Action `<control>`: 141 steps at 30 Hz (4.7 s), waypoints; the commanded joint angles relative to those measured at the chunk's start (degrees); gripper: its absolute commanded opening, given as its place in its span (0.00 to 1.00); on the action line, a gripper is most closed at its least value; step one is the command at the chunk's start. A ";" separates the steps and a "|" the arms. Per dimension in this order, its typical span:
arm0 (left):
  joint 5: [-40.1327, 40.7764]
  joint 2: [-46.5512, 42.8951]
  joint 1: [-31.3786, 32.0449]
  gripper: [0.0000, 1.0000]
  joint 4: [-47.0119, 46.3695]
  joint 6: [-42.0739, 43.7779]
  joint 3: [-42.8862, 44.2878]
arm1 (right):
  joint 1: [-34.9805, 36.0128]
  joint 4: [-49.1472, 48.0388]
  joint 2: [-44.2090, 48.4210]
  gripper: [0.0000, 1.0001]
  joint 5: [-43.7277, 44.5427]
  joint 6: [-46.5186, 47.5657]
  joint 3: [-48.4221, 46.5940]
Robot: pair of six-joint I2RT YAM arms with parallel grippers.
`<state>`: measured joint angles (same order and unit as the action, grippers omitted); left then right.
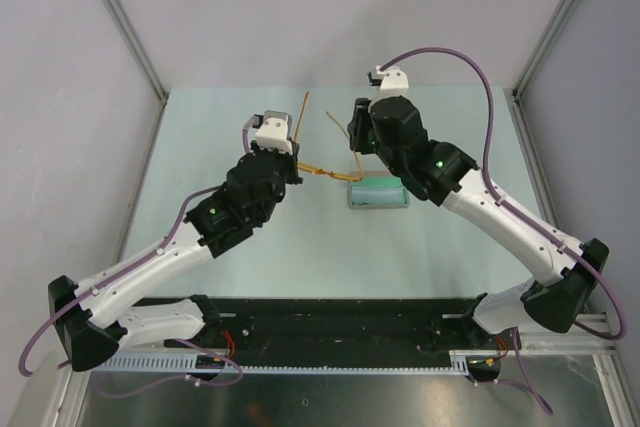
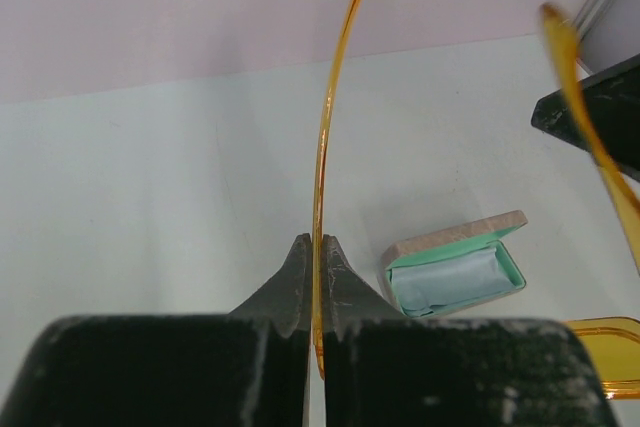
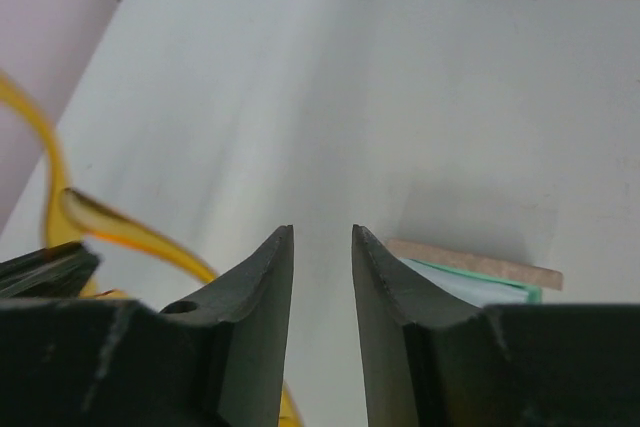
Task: Organize the sunglasses
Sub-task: Fold the right temple of the sunglasses with the sunglasses, then pass from the left arm to the right
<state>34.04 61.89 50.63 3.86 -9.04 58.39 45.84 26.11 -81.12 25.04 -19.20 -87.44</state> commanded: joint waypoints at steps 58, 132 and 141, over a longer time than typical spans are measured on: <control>-57.15 -6.00 -5.71 0.00 -26.26 25.65 0.50 | -17.54 -10.01 10.46 0.55 -81.81 -11.29 7.98; -62.87 -6.08 -9.94 0.00 -30.66 21.78 0.58 | -12.89 -44.12 6.24 0.24 -91.75 -34.32 18.27; -61.81 -6.16 -9.94 0.00 -31.98 21.61 0.06 | -10.87 -54.04 5.01 0.21 -92.97 -42.83 19.23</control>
<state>-28.67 56.16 40.82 -25.63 10.98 57.14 32.93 -18.70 -75.50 -66.89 -55.79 -68.79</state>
